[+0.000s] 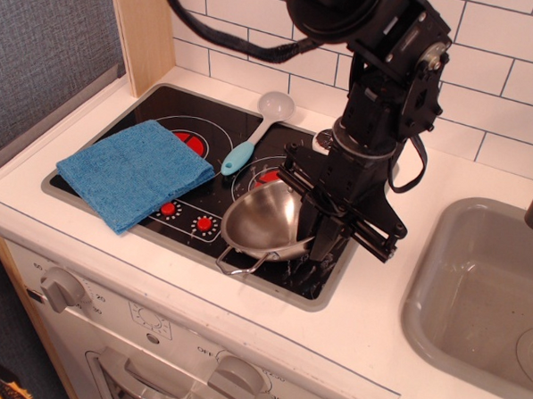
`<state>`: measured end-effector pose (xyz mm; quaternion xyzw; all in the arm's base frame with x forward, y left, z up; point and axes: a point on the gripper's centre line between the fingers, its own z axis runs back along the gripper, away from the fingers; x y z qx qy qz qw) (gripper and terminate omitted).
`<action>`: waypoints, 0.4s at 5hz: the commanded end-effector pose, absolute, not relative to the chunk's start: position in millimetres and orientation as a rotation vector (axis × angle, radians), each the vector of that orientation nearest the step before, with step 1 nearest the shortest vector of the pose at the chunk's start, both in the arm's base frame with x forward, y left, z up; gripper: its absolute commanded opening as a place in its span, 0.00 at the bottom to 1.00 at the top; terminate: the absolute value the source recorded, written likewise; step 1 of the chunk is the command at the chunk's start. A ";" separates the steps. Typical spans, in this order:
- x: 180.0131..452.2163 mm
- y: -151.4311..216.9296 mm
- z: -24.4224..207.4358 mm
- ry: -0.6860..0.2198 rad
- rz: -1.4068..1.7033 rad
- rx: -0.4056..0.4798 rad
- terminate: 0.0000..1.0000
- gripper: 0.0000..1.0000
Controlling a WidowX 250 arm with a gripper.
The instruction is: Move the container right side of table
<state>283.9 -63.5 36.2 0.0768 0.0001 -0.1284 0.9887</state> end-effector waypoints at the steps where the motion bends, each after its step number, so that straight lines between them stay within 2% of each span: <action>1: 282.8 -65.1 73.1 -0.100 -0.257 0.125 0.00 1.00; 2: 282.3 -56.2 103.1 -0.178 -0.196 0.098 0.00 1.00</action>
